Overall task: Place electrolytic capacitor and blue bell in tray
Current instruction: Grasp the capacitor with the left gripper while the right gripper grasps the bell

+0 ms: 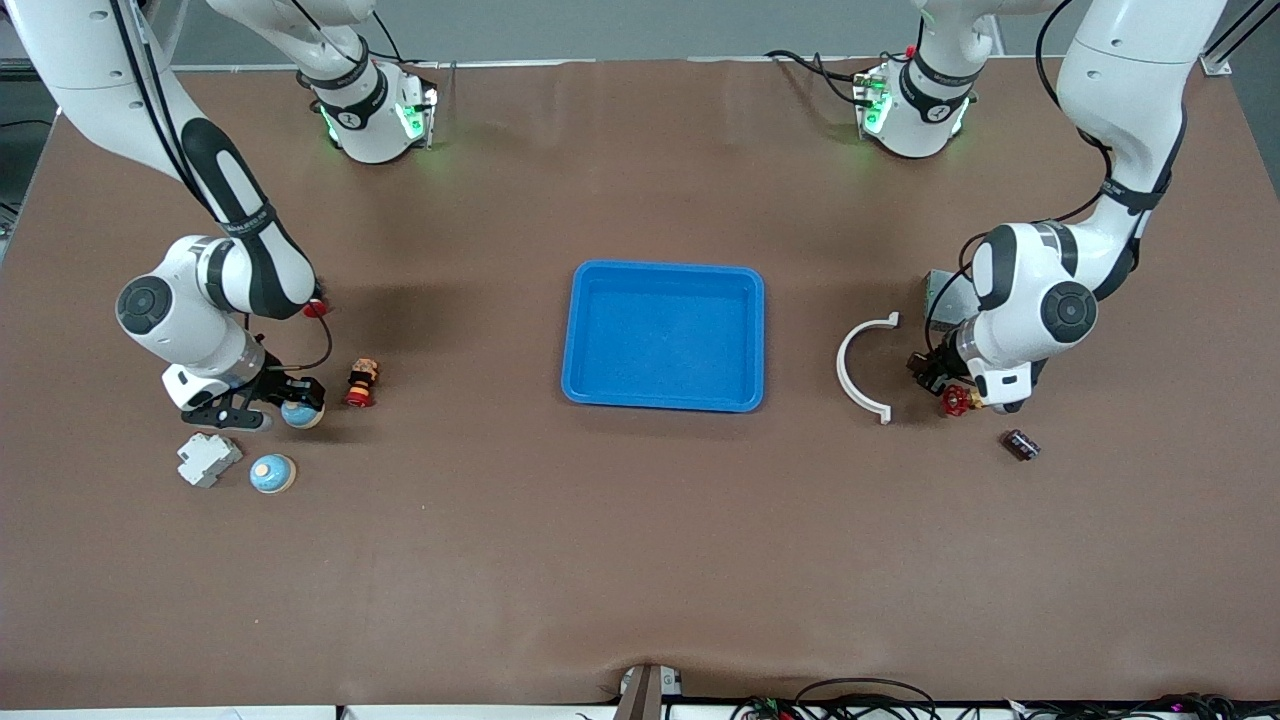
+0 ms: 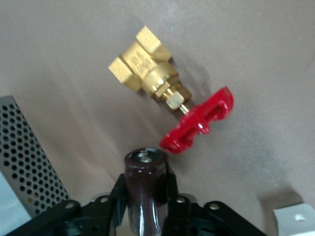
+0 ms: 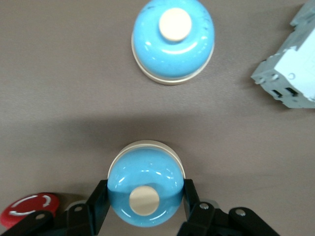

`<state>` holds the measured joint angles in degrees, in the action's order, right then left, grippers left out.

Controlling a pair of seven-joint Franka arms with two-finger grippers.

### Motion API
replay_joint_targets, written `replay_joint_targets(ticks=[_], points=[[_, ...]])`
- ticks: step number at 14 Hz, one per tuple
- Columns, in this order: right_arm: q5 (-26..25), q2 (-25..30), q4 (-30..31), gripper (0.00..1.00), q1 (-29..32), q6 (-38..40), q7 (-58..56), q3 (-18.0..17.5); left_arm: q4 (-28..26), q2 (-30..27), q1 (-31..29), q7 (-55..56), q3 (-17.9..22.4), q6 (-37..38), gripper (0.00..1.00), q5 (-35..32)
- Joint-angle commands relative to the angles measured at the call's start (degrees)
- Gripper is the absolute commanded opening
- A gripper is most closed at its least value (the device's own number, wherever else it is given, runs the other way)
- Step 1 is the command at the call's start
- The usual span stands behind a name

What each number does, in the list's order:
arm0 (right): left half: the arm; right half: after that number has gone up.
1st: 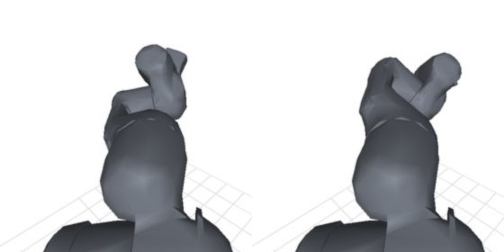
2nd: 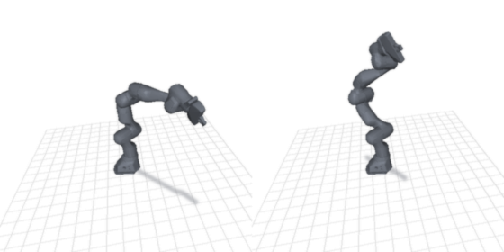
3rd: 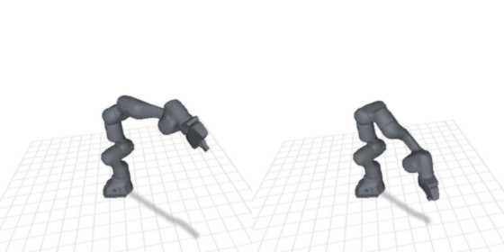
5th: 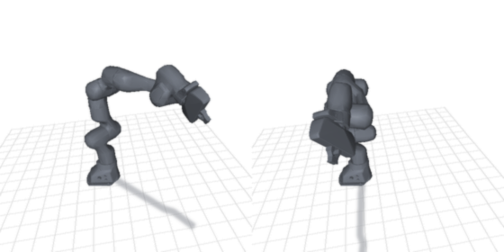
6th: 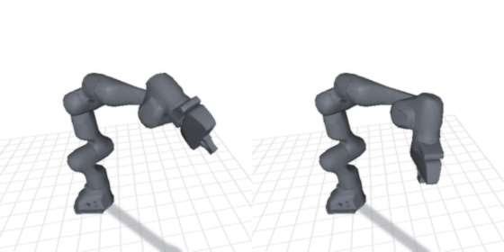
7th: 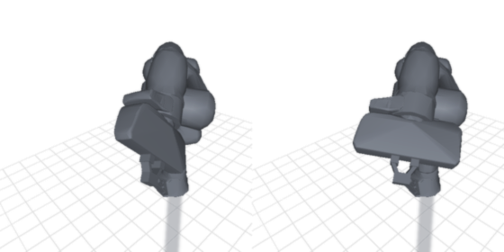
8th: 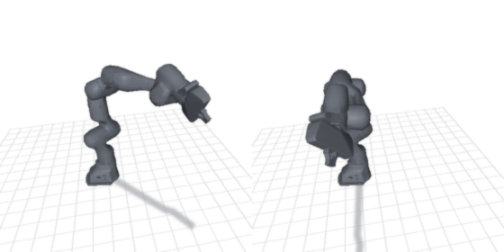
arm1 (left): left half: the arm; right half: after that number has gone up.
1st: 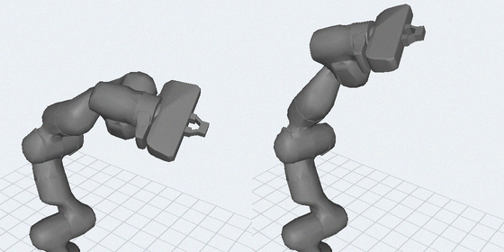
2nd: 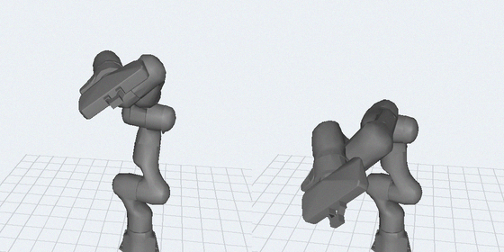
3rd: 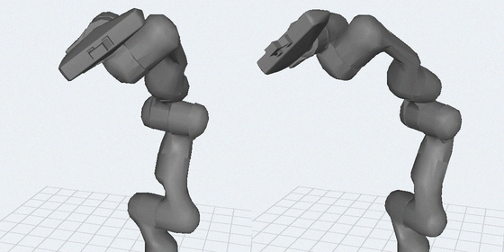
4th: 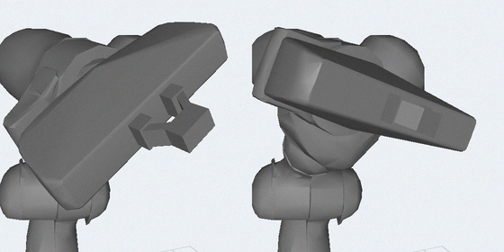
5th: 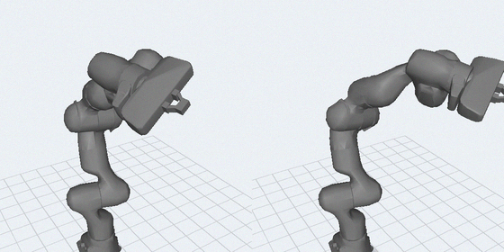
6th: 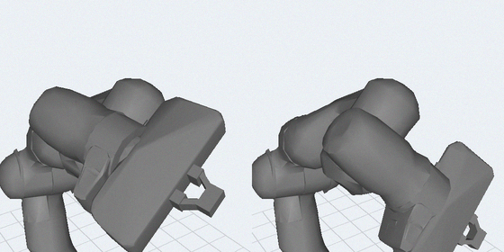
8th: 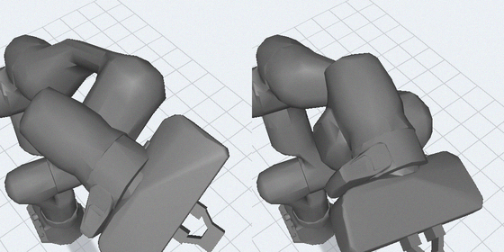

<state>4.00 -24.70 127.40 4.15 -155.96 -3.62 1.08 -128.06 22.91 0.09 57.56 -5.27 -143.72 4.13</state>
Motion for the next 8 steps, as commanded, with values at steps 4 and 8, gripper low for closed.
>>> replay_joint_targets(ticks=[4, 8], points=[[1.1, 6.3, -2.7, 0.0, -4.9, 13.2, 8.8, 0.0, 2.9, -6.4, 1.2, 8.8, -4.6, 5.9, 0.0, 1.1], [1.1, 11.2, -2.5, 0.0, -12.1, 18.3, 21.7, 0.0, 10.9, -7.9, 1.4, 25.7, -12.7, 15.5, 0.0, 0.8]])
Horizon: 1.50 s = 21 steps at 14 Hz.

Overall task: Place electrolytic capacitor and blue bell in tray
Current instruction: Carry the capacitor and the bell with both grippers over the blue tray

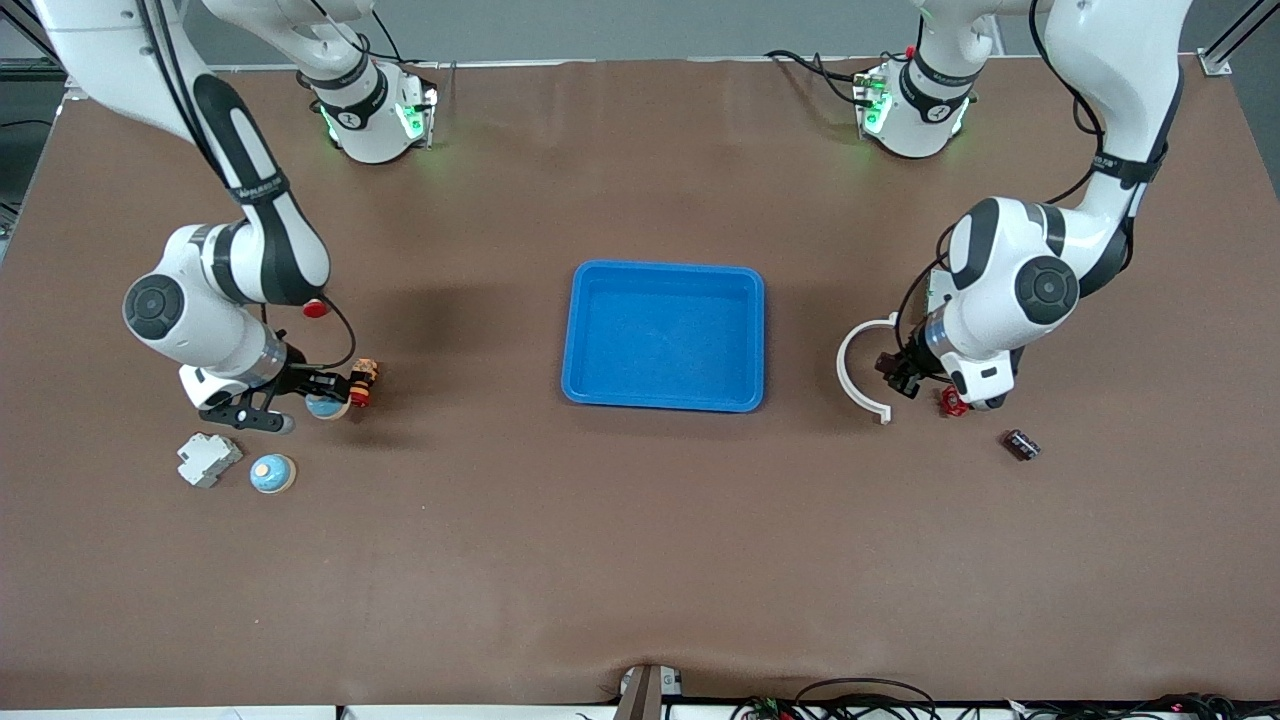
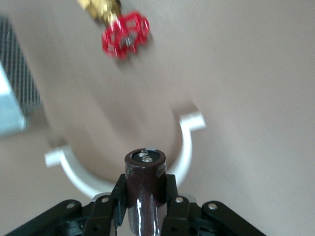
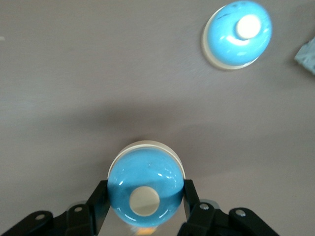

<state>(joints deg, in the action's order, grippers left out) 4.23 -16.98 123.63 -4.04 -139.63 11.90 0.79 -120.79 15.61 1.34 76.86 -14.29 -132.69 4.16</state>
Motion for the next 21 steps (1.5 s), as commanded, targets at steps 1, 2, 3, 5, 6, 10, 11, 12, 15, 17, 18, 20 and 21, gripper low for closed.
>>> replay_joint_targets(ticks=[1, 2, 3, 5, 6, 10, 11, 12, 15, 17, 18, 20, 21], points=[[0.7, 4.4, 1.4, 0.0, -6.1, 2.4, 10.6, 0.3, 4.5, -0.1, 0.5, 9.4, -5.0, 4.8, 0.0, 0.8], [0.2, 5.4, 1.7, 0.0, -8.9, 2.5, 15.0, 0.3, 4.9, 0.6, 1.7, 12.7, -6.8, 4.8, 0.0, 0.5], [0.0, 5.9, 1.8, 0.0, -11.9, 2.7, 19.4, 0.4, 4.9, 0.8, 3.7, 15.0, -7.0, 4.8, 0.0, 0.2], [0.0, 7.0, 1.7, 0.0, -16.8, 3.6, 28.1, 0.4, 5.2, 1.4, 6.4, 17.5, -7.2, 4.5, 0.0, 0.2], [0.0, 7.3, 1.6, 0.0, -19.1, 3.8, 32.0, 0.4, 6.0, 2.1, 8.3, 20.5, -7.2, 4.5, 0.0, 0.2], [-1.5, 7.8, 1.3, 0.0, -27.4, 3.9, 46.3, 0.3, 10.0, 7.5, 16.0, 31.4, -6.7, 3.8, 0.0, -0.5], [-3.0, 7.4, 1.1, 0.0, -29.0, 3.9, 50.0, 0.2, 10.2, 8.1, 17.4, 34.0, -6.6, 3.7, 0.0, -1.9], [-4.1, 7.1, 0.6, 0.0, -30.5, 3.9, 53.4, 0.2, 10.7, 8.9, 17.6, 36.3, -6.8, 3.5, 0.0, -4.3], [-4.4, 5.6, -0.9, 0.0, -34.4, 3.9, 60.1, 0.2, 11.1, 12.2, 19.1, 39.4, -6.8, 2.9, 0.0, -7.1], [-4.6, 4.6, -2.2, 0.0, -36.2, 3.9, 63.8, 0.2, 11.2, 14.2, 19.6, 40.3, -6.7, 0.9, 0.0, -7.6], [-4.7, 3.6, -3.0, 0.0, -37.2, 3.9, 65.7, 0.2, 11.0, 15.2, 19.7, 40.6, -6.7, -1.0, 0.0, -7.5], [-4.6, 1.8, -4.6, 0.0, -38.9, 3.9, 69.7, 0.2, 10.8, 16.6, 20.4, 42.0, -6.7, -2.0, 0.0, -7.6], [-4.6, 0.4, -5.8, 0.0, -39.9, 3.9, 71.7, 0.2, 10.6, 17.0, 20.5, 42.1, -6.6, -2.0, 0.16, -7.6]])
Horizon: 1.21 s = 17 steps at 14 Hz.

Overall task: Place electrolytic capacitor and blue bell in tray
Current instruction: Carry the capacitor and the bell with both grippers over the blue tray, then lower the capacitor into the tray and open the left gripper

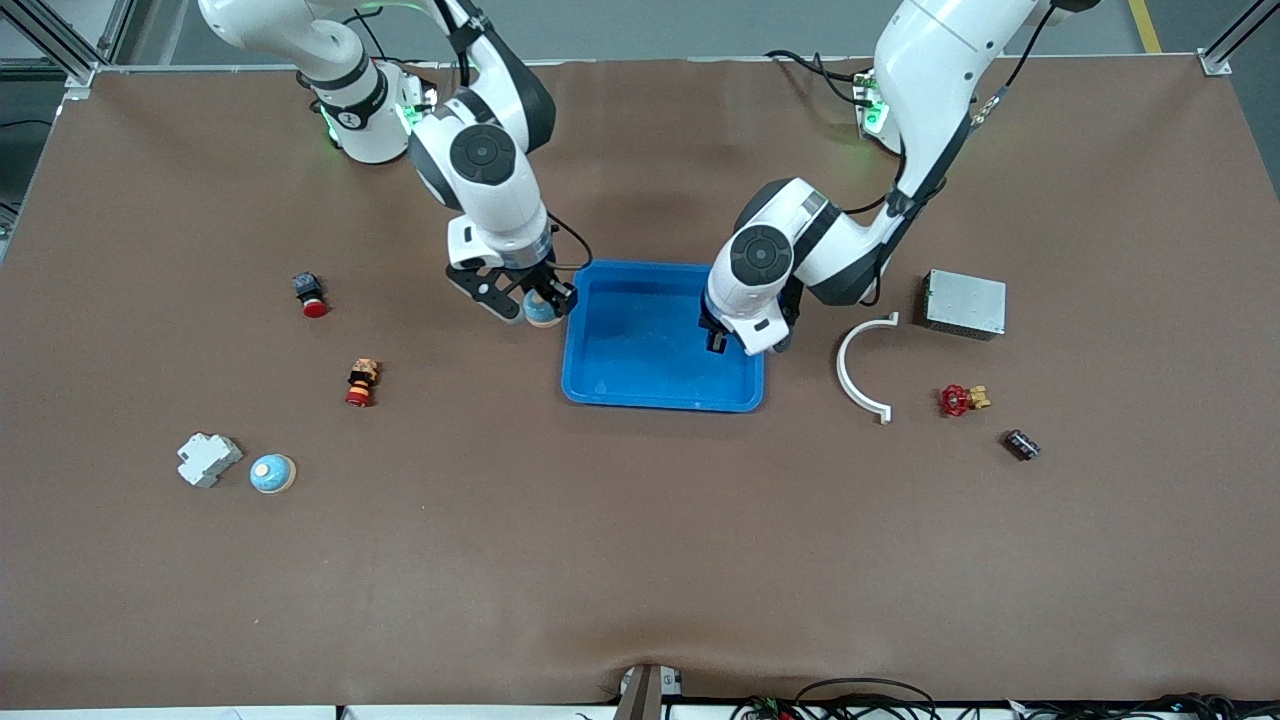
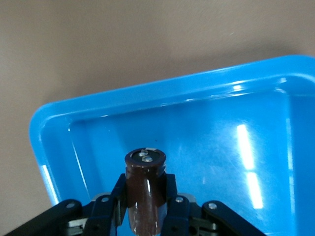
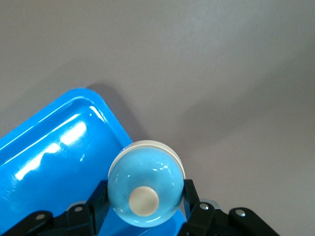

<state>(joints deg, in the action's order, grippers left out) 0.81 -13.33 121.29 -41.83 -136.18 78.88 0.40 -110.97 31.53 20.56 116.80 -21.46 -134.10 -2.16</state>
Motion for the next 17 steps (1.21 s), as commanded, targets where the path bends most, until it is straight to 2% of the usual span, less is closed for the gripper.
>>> replay_joint_targets(ticks=[1, 4, 6, 8, 11, 13, 17], points=[[-1.3, -4.6, -4.6, 0.0, -3.2, 0.5, 6.4, 0.6, 0.6, 1.5, 1.2, 2.0, 0.5, -0.5, 0.37, -1.4], [-1.3, -9.2, -8.2, 0.0, -5.2, 0.5, 10.7, 0.7, -0.2, 1.0, 0.8, 1.7, 0.6, 0.2, 1.0, -1.4], [-1.3, -12.2, -11.3, 0.0, -5.8, 0.5, 13.1, 0.7, 0.2, -0.3, 0.5, 1.2, 1.0, 1.6, 1.0, -1.4], [-1.4, -14.8, -13.4, 0.0, -6.5, 0.3, 15.2, 0.7, 1.5, -3.6, -1.6, -0.4, 1.2, 6.5, 1.0, -1.4], [-1.3, -16.3, -14.3, 0.0, -7.3, 0.2, 17.1, 0.7, 5.9, -7.9, -4.5, -6.9, 1.3, 20.3, 1.0, -1.5], [-1.3, -16.6, -14.5, 0.0, -8.0, -0.2, 18.5, 0.7, 7.6, -9.9, -8.1, -12.6, 1.1, 26.4, 1.0, -6.0], [-1.6, -17.6, -14.7, 0.0, -10.2, -0.6, 21.7, 0.7, 7.8, -11.8, -15.7, -26.1, 1.2, 27.8, 1.0, -11.5]])
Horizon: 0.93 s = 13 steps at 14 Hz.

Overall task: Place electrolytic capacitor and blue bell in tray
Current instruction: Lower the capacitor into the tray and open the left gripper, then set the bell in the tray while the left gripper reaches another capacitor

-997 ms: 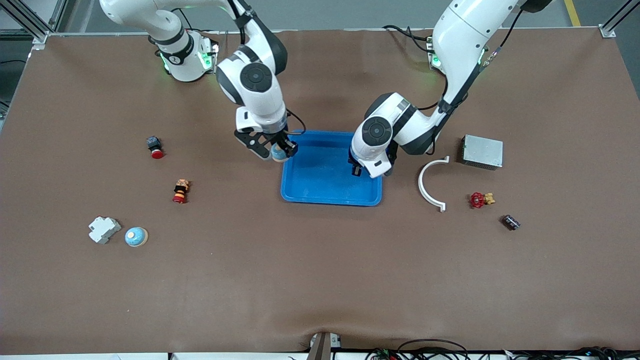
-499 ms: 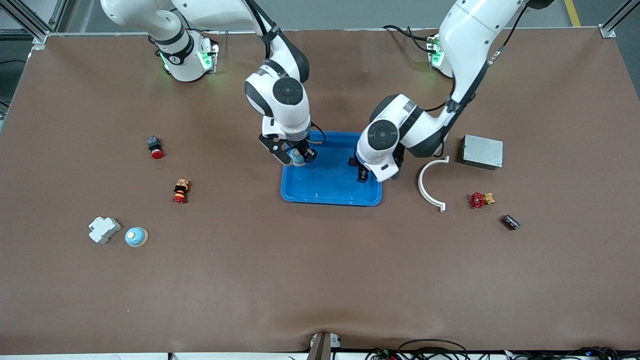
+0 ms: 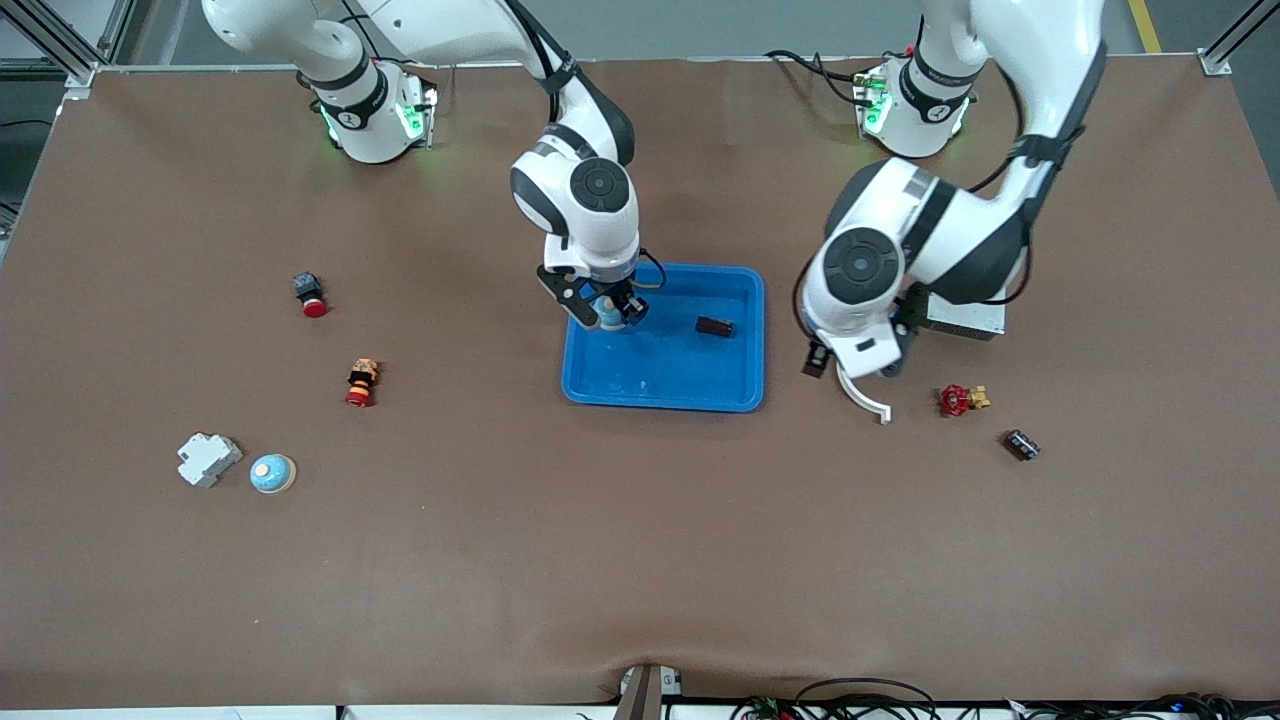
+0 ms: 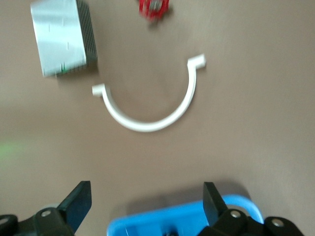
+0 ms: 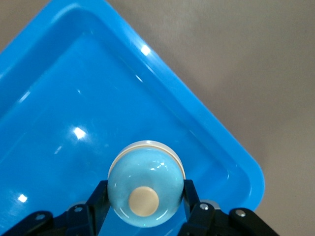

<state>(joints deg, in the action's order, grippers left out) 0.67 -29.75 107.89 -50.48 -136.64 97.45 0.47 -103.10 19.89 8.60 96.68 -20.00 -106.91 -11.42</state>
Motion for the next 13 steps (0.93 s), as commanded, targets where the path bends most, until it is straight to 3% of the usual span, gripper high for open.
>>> replay_joint_targets(ticks=[1, 5, 8, 12, 13], points=[[-2.1, -1.7, -1.7, 0.0, -2.2, -0.1, 4.3, 0.8, -0.1, 0.1, -6.0, -9.2, -0.3, 0.1, 1.0, -4.3], [-3.2, -4.0, -2.2, 0.0, -3.1, -2.1, 7.7, 0.8, -0.3, 2.7, -16.1, -21.0, -0.4, -3.9, 1.0, -8.2], [-3.3, -5.0, -2.9, 0.0, -3.1, -2.2, 8.4, 0.8, -0.6, 5.8, -19.2, -22.3, -0.3, -10.0, 1.0, -8.9], [-3.0, -6.3, -4.3, 0.0, -2.9, -2.1, 8.8, 0.8, -0.7, 11.1, -24.3, -22.4, -0.3, -18.6, 1.0, -16.8], [-3.0, -6.3, -4.3, 0.6, -2.9, -2.1, 8.8, 0.8, -0.6, 12.2, -25.1, -22.5, -0.3, -20.2, 1.0, -18.1]])
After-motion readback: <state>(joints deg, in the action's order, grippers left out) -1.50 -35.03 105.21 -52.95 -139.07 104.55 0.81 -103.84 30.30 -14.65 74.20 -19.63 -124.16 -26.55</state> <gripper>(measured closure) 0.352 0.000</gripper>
